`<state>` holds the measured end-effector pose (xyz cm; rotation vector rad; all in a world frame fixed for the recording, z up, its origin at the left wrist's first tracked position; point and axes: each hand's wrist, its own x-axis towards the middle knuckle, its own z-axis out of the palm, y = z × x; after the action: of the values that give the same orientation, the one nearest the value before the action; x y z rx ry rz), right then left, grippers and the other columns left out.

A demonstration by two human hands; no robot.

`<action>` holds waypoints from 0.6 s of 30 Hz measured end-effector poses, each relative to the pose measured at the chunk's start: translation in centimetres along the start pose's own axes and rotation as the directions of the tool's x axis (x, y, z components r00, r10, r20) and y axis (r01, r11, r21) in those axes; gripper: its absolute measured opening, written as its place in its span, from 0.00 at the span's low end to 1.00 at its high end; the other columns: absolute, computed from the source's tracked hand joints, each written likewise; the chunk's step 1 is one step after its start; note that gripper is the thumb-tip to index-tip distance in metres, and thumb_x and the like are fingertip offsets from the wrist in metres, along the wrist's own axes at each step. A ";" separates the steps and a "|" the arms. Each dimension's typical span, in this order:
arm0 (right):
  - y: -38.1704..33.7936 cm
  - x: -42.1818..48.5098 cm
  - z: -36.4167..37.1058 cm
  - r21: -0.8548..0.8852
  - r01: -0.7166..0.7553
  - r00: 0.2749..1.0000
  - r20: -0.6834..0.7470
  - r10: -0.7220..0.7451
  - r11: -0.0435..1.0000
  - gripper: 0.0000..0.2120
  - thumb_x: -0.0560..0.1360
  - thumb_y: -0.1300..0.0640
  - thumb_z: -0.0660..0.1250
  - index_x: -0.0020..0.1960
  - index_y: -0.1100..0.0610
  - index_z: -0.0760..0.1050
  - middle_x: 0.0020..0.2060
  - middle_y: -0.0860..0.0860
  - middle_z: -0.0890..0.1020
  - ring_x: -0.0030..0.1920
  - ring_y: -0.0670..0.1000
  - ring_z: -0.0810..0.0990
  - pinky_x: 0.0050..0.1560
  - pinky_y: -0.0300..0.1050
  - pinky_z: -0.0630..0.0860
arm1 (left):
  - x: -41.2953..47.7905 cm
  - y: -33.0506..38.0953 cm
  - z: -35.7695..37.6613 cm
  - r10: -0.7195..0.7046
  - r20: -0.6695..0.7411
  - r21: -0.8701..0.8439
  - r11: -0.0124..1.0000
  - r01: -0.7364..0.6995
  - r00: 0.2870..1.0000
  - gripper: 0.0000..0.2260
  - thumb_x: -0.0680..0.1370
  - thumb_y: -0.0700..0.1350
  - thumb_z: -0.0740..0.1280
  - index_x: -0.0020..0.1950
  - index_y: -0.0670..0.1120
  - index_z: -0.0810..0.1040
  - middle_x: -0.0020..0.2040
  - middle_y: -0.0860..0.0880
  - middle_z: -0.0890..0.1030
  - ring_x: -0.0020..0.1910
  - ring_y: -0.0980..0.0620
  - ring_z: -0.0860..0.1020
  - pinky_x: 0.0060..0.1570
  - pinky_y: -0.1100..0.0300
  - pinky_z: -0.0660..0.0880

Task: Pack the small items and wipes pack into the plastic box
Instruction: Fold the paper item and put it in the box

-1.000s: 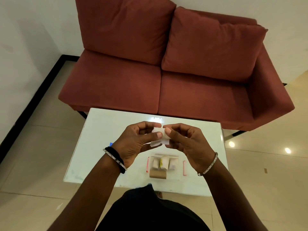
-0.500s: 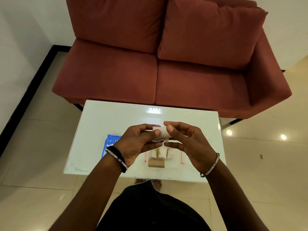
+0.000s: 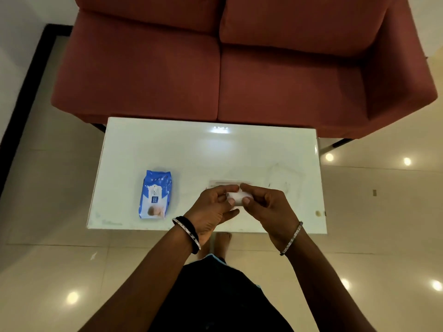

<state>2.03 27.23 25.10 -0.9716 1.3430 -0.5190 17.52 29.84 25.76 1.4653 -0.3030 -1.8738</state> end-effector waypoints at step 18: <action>18.1 10.3 -2.8 -0.173 -0.466 0.830 -0.426 0.361 0.868 0.10 0.66 0.58 0.78 0.47 0.57 0.85 0.43 0.53 0.87 0.47 0.52 0.85 0.50 0.41 0.77 | 13.7 -13.2 -5.1 -0.087 -0.477 0.169 0.967 0.189 0.875 0.10 0.75 0.32 0.64 0.50 0.43 0.80 0.48 0.43 0.82 0.48 0.45 0.80 0.56 0.49 0.78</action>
<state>-2.38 27.80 4.55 -0.7752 1.9634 -0.1877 15.77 31.31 6.23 2.0784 -0.1683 -1.5599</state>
